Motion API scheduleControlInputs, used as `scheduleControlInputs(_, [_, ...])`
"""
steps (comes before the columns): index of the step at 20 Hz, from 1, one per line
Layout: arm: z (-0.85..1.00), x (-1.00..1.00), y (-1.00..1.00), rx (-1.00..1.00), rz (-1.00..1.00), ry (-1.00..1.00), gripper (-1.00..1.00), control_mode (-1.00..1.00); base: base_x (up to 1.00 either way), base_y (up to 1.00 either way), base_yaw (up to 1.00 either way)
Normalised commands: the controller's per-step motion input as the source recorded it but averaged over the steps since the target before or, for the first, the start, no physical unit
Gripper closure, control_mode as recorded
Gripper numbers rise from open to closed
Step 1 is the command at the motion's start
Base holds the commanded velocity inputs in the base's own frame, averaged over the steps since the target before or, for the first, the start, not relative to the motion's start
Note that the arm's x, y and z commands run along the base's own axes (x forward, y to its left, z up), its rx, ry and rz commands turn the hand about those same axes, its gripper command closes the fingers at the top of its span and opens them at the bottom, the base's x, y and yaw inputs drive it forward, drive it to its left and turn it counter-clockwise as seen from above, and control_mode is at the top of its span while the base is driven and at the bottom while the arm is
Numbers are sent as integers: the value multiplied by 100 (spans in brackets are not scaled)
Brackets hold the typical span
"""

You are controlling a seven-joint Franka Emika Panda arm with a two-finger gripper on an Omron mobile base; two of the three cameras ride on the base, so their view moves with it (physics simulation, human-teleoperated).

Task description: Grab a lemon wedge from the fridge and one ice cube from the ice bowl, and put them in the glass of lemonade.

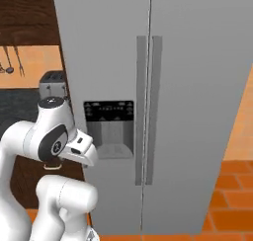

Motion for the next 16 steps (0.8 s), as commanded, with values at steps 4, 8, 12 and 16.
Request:
scheduleControlInputs(4, [0,0,0,0,0,0,-100,100,-36,-93,42])
scheduleControlInputs(8, [0,0,0,0,0,0,-100,100,-27,-54,24])
scheduleControlInputs(12, [0,0,0,0,0,0,-100,100,-51,-10,11])
scheduleControlInputs(16, [0,0,0,0,0,0,-100,100,-80,-35,12])
